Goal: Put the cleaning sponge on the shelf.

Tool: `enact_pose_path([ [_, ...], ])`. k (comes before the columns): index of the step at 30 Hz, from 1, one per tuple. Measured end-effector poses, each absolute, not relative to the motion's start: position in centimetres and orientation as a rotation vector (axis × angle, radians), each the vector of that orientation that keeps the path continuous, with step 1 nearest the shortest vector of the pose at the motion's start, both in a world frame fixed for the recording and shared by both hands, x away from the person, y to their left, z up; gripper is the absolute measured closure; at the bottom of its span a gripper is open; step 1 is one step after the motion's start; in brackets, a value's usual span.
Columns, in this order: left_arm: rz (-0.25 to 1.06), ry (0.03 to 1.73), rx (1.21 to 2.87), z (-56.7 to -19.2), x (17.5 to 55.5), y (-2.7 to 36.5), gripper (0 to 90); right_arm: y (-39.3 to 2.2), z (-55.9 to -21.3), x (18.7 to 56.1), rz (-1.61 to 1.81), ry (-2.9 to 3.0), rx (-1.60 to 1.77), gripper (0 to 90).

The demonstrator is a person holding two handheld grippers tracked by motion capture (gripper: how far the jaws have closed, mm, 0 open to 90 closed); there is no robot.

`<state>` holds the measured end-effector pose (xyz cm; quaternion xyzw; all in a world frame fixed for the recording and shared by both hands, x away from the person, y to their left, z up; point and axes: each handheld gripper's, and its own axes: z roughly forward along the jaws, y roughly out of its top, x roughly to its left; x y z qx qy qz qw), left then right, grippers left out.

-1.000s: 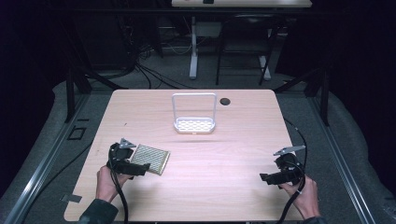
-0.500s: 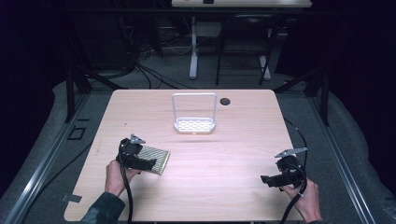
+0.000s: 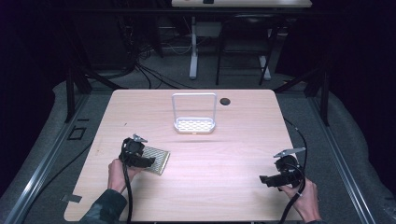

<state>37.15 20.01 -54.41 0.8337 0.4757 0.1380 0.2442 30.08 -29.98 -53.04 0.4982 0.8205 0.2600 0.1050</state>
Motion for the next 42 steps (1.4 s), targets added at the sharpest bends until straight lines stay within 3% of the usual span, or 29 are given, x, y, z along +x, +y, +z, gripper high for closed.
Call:
enact_pose_path([
  [8,0.382,1.335,2.286,-54.8,37.2,19.8,51.3,-29.8,-53.0,30.0,0.776,2.429,1.475,14.3],
  [25,0.443,1.358,2.266,-55.3,36.8,19.4,89.3,-29.7,-53.0,30.1,0.775,2.444,1.469,14.7],
  [42,0.511,1.289,2.251,-53.9,36.4,19.4,90.0,-29.9,-53.0,30.2,0.773,2.436,1.467,14.8],
])
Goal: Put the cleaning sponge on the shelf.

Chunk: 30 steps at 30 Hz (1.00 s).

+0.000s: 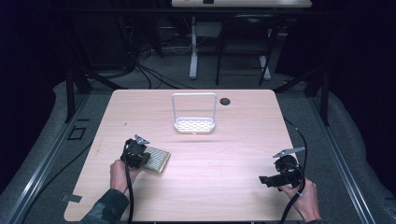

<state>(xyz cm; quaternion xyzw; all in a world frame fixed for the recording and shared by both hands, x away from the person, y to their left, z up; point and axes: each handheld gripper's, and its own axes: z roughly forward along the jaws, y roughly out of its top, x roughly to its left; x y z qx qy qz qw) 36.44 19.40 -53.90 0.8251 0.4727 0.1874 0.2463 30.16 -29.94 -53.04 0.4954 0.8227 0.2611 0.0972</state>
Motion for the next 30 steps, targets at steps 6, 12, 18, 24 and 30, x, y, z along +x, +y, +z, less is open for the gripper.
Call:
enact_pose_path([
  [6,0.526,1.27,2.236,-53.3,36.2,19.4,90.0,-29.9,-52.9,30.1,0.764,2.436,1.473,14.8],
  [12,0.548,1.243,2.225,-52.6,35.9,19.0,90.0,-30.0,-52.9,30.1,0.756,2.438,1.472,14.8],
  [18,0.564,1.22,2.2,-52.0,35.6,18.8,90.0,-30.1,-52.9,30.1,0.759,2.433,1.471,14.8],
  [24,0.566,1.191,2.191,-51.2,35.4,18.5,90.0,-30.1,-52.9,30.2,0.759,2.433,1.47,14.8],
  [30,0.579,1.166,2.178,-50.6,35.1,18.1,90.0,-30.1,-52.9,30.2,0.758,2.433,1.475,14.8],
])
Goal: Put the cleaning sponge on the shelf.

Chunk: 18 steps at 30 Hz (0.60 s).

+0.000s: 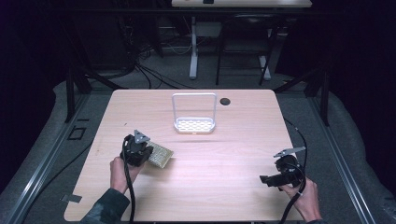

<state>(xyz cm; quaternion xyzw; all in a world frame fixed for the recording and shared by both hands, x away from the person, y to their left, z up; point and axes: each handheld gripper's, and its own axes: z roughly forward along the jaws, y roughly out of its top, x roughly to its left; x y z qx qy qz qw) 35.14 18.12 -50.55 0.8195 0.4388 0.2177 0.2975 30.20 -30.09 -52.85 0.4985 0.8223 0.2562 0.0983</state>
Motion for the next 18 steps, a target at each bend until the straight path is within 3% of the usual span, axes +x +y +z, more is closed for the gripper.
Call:
enact_pose_path([
  [18,0.597,1.137,2.146,-49.4,34.6,17.2,90.0,-30.1,-52.8,30.3,0.777,2.42,1.463,14.8],
])
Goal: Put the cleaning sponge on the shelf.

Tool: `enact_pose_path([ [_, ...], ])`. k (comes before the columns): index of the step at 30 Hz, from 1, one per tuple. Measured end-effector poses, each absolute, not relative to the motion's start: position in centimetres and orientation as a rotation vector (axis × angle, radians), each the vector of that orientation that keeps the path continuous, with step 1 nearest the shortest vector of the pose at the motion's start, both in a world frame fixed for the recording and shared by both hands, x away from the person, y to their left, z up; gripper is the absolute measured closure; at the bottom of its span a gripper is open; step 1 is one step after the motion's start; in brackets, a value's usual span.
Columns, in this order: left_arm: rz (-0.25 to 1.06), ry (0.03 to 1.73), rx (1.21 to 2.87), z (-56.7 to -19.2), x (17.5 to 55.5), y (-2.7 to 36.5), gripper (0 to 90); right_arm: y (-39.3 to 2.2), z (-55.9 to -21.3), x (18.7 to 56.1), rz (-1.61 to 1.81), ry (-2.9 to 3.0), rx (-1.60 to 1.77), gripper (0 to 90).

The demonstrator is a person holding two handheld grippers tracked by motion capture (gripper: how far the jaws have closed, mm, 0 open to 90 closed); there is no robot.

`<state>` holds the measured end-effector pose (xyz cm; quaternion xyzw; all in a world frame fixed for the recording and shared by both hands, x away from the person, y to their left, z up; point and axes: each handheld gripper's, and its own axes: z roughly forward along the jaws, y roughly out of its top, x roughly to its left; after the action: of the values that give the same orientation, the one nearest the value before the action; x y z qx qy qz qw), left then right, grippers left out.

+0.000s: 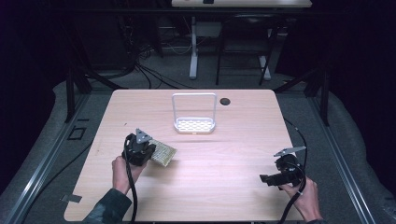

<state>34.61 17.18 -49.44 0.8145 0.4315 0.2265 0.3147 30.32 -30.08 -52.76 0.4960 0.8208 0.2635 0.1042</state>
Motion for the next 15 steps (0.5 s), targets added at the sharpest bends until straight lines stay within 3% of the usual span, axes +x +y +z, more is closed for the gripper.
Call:
enact_pose_path([
  [15,0.597,1.096,2.138,-48.5,34.9,15.9,90.0,-30.1,-52.8,30.4,0.759,2.416,1.468,14.8],
])
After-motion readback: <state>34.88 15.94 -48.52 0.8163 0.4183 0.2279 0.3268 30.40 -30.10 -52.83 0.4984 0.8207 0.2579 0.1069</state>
